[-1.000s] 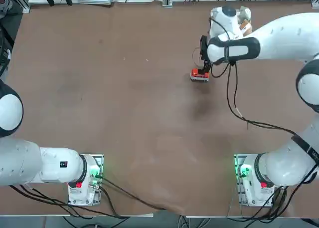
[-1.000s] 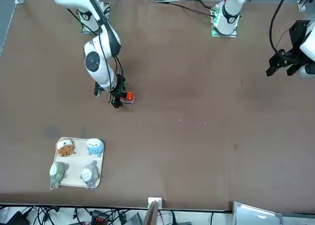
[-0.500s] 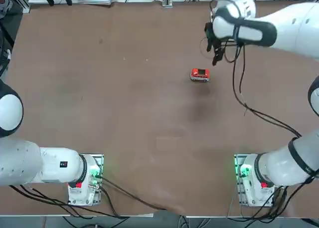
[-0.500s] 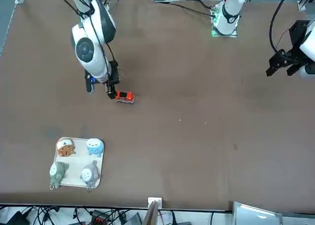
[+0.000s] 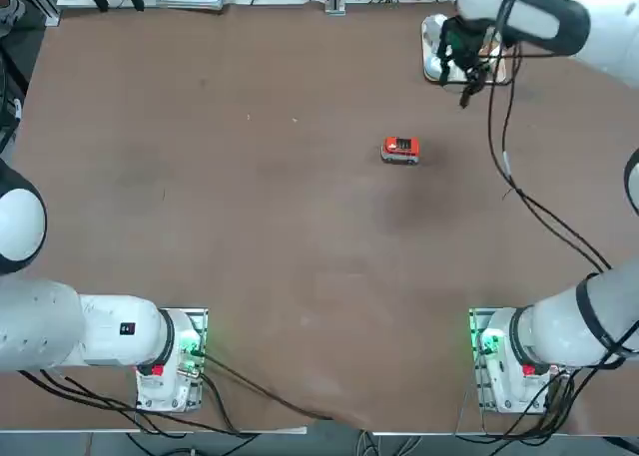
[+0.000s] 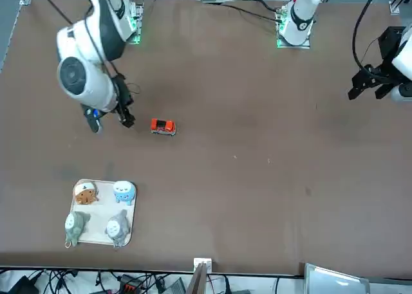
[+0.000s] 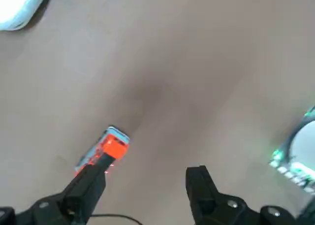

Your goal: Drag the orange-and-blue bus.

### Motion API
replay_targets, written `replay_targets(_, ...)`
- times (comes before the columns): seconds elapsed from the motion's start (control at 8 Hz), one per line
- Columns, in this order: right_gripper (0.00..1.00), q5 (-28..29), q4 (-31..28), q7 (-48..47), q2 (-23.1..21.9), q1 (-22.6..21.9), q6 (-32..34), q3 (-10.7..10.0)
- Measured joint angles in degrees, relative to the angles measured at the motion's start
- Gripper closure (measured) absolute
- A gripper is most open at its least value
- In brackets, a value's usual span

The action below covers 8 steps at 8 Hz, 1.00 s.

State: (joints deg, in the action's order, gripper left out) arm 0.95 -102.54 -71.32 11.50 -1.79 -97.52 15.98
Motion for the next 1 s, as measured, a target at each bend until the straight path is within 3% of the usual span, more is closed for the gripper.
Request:
replay_targets(0.38,0.00,-0.04,8.40,20.06,-0.09,7.10,13.37,-0.28)
replay_targets(0.62,0.00,-0.71,13.98,34.07,-0.16,9.28,18.59,-1.85)
replay_targets(0.88,0.00,-0.99,17.59,50.12,-0.40,9.01,21.66,-5.88)
replay_targets(1.0,0.00,-1.36,17.98,57.26,-0.78,7.14,21.95,-9.66)
